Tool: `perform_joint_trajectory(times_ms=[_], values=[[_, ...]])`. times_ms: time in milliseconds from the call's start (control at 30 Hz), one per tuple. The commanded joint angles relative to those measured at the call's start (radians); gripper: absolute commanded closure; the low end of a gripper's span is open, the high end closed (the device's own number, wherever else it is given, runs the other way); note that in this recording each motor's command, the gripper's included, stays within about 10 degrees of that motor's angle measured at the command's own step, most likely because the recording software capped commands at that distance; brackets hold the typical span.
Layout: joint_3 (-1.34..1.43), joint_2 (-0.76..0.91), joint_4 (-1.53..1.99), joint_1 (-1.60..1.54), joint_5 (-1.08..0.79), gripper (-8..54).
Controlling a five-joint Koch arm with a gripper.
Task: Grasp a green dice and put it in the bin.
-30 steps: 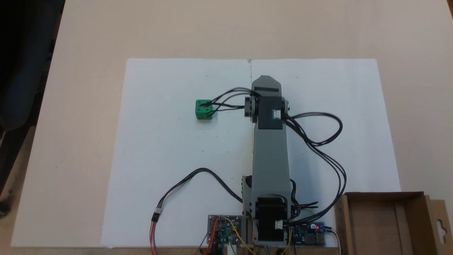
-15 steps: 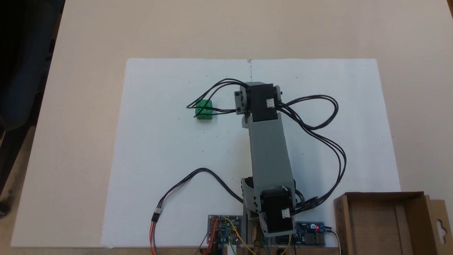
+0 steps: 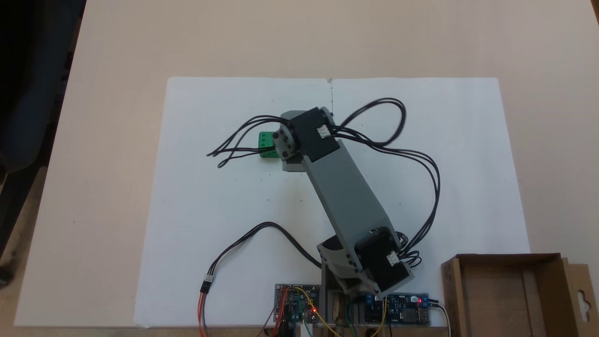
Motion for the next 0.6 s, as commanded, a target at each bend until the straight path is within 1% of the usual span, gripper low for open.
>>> perform_joint_trajectory(times_ms=[0,233,567], values=[[-0.052,-0.018,-0.072,-0.038,0.084,2.9],[-0.184,-0.201,-0.095,-0.075,0.092,2.9],[-0.222,-0.25,-0.06,-0.081,0.1,2.8]])
